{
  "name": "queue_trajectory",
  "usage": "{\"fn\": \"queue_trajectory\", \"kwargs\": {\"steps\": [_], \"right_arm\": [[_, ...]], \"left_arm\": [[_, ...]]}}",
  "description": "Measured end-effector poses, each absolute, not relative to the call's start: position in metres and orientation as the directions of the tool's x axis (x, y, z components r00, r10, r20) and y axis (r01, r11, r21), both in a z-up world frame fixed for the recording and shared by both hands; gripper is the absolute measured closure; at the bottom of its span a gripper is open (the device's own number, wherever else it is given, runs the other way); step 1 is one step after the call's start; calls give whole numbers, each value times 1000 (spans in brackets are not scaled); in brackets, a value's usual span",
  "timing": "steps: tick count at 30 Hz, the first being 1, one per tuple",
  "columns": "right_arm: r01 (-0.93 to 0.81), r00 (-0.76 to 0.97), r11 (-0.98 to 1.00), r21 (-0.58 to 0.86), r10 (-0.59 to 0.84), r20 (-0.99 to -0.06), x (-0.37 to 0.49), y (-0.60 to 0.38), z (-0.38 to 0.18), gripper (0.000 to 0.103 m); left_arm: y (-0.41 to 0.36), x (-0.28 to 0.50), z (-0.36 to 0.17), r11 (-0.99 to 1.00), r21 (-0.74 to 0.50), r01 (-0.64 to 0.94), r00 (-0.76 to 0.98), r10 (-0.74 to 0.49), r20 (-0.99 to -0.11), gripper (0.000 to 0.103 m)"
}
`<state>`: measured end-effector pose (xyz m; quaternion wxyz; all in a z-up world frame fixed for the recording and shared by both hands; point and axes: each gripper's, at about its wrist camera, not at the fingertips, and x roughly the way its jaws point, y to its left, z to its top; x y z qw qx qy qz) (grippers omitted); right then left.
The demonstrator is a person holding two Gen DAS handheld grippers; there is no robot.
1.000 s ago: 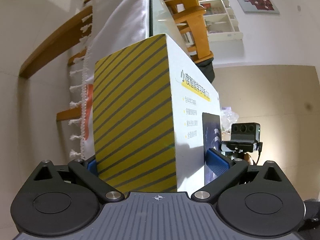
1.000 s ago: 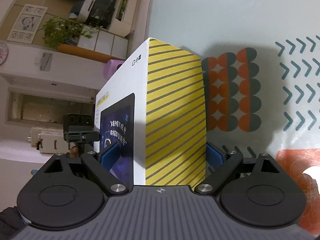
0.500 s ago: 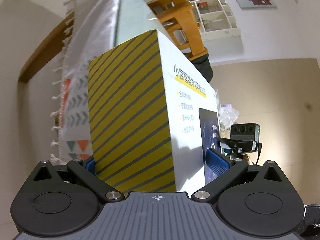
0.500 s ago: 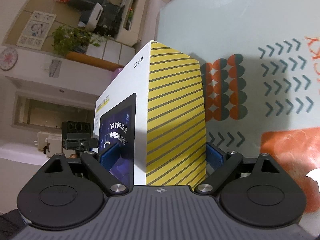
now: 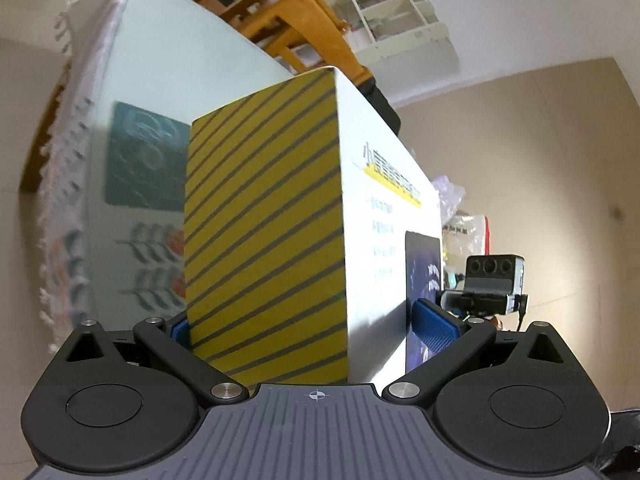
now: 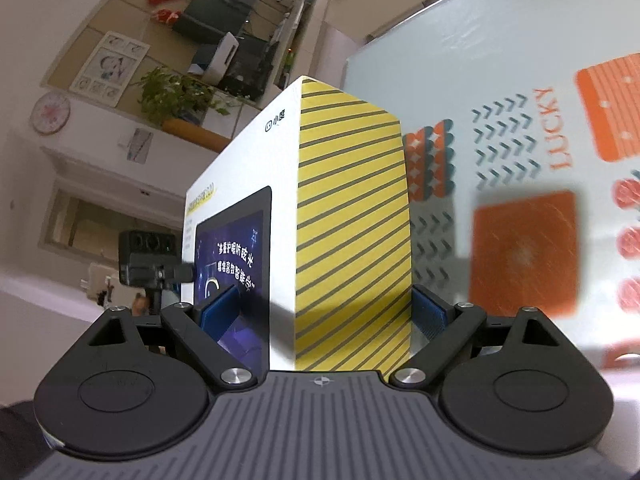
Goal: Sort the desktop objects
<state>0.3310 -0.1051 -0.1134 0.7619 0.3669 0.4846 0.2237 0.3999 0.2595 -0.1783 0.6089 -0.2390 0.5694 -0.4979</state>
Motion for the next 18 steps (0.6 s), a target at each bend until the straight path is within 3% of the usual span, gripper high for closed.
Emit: {"fn": "queue_trajectory", "kwargs": {"steps": [18], "right_arm": [[66,459,633,771,667,-587,171,-227,-109,0]], "left_arm": [[155,280,-170,439,-854,279,-190,-846,-497,0]]}}
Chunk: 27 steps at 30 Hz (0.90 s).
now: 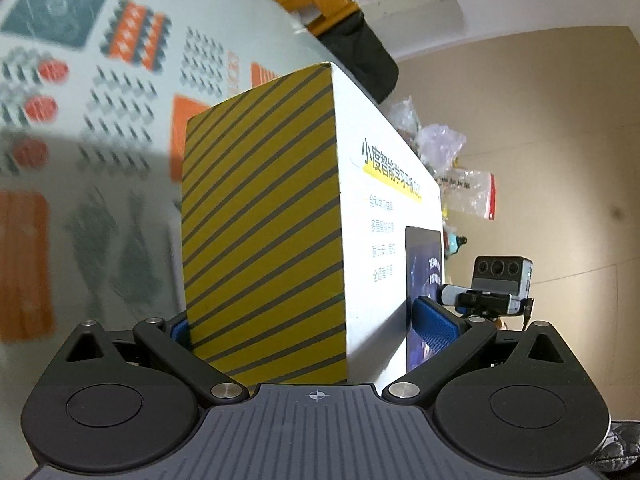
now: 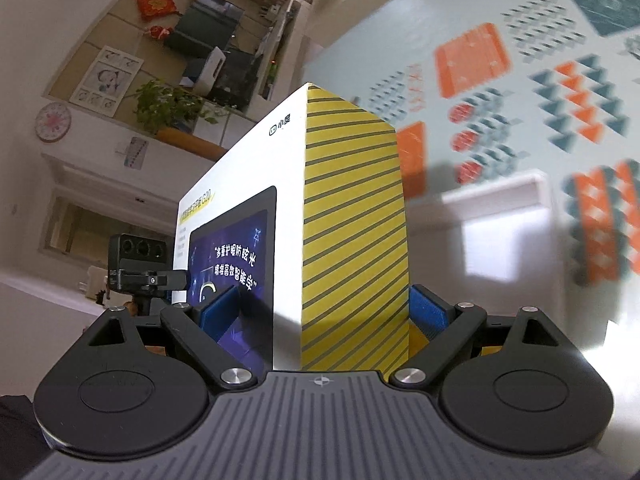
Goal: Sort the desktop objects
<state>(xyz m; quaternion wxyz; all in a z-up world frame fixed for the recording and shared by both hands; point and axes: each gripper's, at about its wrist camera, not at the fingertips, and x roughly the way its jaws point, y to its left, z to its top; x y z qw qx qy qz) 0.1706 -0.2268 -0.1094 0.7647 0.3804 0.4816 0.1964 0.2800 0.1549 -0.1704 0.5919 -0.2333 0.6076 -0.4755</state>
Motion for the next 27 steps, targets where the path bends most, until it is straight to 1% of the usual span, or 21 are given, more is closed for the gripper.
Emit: {"fn": "queue_trajectory", "kwargs": {"steps": [9,16,18,21,27], "right_arm": [[119,459,631,766,649,-606,134,-270,-137,0],[135,459,631,764,644,-612,135,-284,-154,0],[114,445,679,726,618,-648,138,-281,-154,0],[80,442,705,705,609,-658,143,-277,-148,0],[64,422,722,689,606,-675,153,-275,-143,0]], "left_arm": [[121,266,-199,464,-855,233,-192,-840,-508,0],[120,270,-197,486,-841,239,-181,-828,-530,0],[121,266,-192,492,-834,248,-178,-824,-539,0],[119,269,-191,492,-834,248,-170,-826,-538,0],[118,279,-194,491,-841,230,-170,-830,-531,0]]}}
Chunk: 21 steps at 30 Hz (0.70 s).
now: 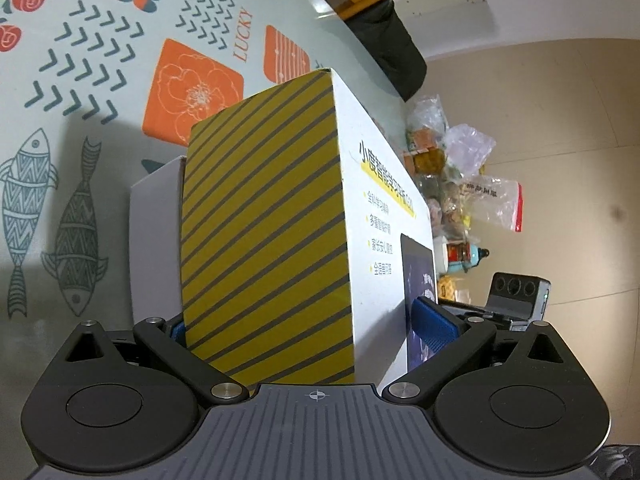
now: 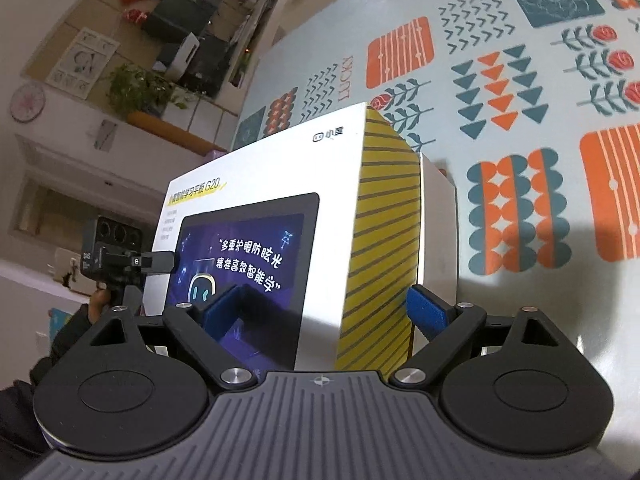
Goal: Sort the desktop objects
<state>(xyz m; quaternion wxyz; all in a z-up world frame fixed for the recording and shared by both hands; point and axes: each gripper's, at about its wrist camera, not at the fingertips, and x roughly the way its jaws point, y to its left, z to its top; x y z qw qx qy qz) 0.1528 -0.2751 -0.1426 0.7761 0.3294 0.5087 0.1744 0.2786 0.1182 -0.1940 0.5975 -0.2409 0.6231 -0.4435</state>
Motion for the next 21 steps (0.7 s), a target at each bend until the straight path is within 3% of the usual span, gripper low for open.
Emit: {"fn": "queue_trajectory", "kwargs": {"steps": [21], "right_arm": [[0,444,833,554,496,-746,147,-259,-99,0]], "left_arm": [[102,280,-204,478,-857,193,-221,-830,-513,0]]}}
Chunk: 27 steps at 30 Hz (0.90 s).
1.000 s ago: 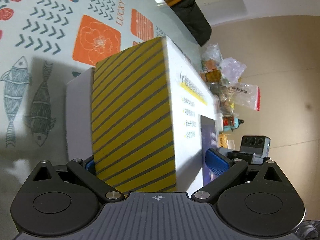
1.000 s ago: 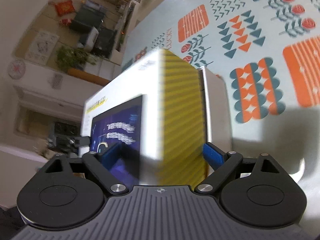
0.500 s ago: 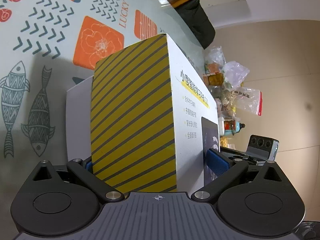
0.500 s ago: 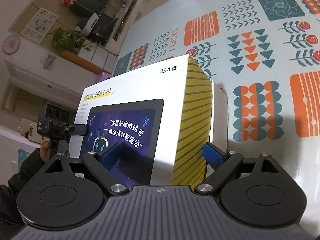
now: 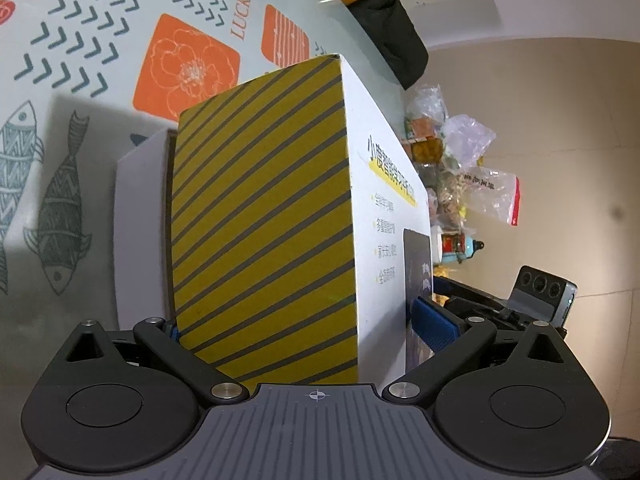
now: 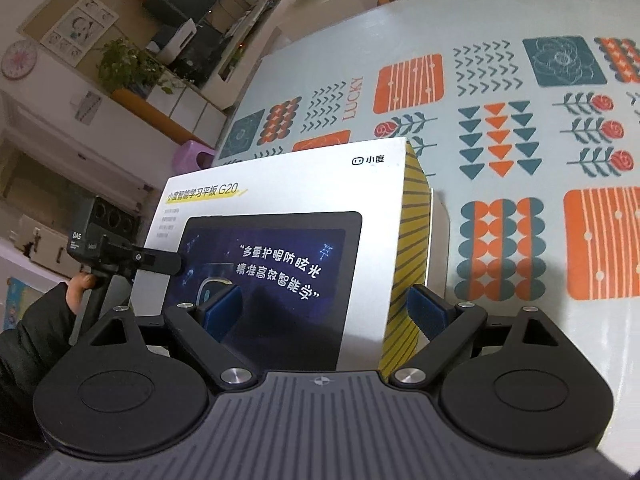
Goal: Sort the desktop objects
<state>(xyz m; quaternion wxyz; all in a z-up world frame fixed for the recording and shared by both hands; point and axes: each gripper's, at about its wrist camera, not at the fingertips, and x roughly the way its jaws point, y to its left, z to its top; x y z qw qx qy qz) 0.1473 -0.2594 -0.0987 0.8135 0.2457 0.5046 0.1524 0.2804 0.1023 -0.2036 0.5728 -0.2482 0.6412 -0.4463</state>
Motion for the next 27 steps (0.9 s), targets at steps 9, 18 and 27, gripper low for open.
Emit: {"fn": "queue_trajectory", "kwargs": {"steps": [9,18,27], "right_arm": [[28,422,842,539,479,-770,150,-271,-117,0],[18,425,840,542,484,-765,154,-270,-110,0],[-47,415,823,566,531,-739,161,-259,-103,0]], "left_arm": [[90,285,-206,494,-849,190,-192,-829,-525,0],[91,291,-192,530,-819,220,-178,-804,-568,0],[108,300,-187,588,-776,228,-159,-763,-626,0]]}}
